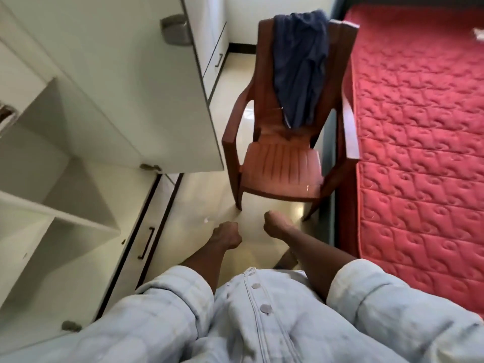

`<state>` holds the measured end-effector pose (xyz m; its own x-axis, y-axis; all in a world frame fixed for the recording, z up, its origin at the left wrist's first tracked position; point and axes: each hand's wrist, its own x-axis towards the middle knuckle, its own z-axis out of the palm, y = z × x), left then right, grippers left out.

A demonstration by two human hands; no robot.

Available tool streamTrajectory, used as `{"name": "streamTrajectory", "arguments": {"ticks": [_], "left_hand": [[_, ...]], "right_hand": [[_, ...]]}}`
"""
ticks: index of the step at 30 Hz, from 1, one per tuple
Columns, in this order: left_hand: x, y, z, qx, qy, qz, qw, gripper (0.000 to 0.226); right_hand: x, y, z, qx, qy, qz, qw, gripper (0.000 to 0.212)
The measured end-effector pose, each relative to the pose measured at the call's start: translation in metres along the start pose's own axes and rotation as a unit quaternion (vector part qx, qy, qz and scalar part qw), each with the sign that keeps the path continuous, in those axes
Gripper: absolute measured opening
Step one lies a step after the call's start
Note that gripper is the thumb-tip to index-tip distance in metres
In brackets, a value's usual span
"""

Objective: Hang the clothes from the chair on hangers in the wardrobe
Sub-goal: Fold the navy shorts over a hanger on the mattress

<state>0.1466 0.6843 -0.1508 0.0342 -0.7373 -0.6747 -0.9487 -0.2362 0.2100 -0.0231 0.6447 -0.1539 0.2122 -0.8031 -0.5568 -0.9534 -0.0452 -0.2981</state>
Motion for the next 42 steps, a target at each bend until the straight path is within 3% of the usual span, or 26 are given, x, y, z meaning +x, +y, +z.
{"name": "streamTrajectory", "arguments": {"ticks": [5,12,18,22,29,33,36,39,42], "left_hand": [[0.065,0.088,-0.038,-0.051,0.006,0.008,0.999,0.046],[0.128,0.190,-0.097,-0.125,0.060,0.036,0.990,0.050],[0.196,0.235,-0.174,-0.166,0.106,0.041,0.980,0.061],[0.256,0.262,-0.233,-0.201,0.140,0.042,0.969,0.057],[0.370,0.315,-0.366,-0.308,0.201,0.057,0.928,0.046],[0.417,0.338,-0.440,-0.345,0.326,0.081,0.877,0.041],[0.451,0.346,-0.489,-0.285,0.430,0.104,0.851,0.037],[0.482,0.349,-0.530,-0.179,0.426,0.086,0.883,0.046],[0.505,0.352,-0.559,-0.100,0.299,-0.020,0.949,0.054]], "right_hand": [[0.038,0.071,-0.078,0.004,0.015,0.039,0.999,0.027],[0.084,0.145,-0.185,-0.031,0.055,0.029,0.998,0.028],[0.133,0.170,-0.262,0.030,0.126,0.034,0.991,0.036],[0.187,0.179,-0.311,0.061,0.154,0.043,0.985,0.025],[0.299,0.179,-0.406,0.087,0.182,0.073,0.977,0.025],[0.359,0.170,-0.456,0.116,0.216,0.072,0.967,0.027],[0.402,0.157,-0.492,0.130,0.288,0.072,0.946,0.027],[0.435,0.144,-0.524,0.091,0.375,0.068,0.920,0.030],[0.465,0.143,-0.547,0.084,0.422,0.076,0.899,0.036]]}}
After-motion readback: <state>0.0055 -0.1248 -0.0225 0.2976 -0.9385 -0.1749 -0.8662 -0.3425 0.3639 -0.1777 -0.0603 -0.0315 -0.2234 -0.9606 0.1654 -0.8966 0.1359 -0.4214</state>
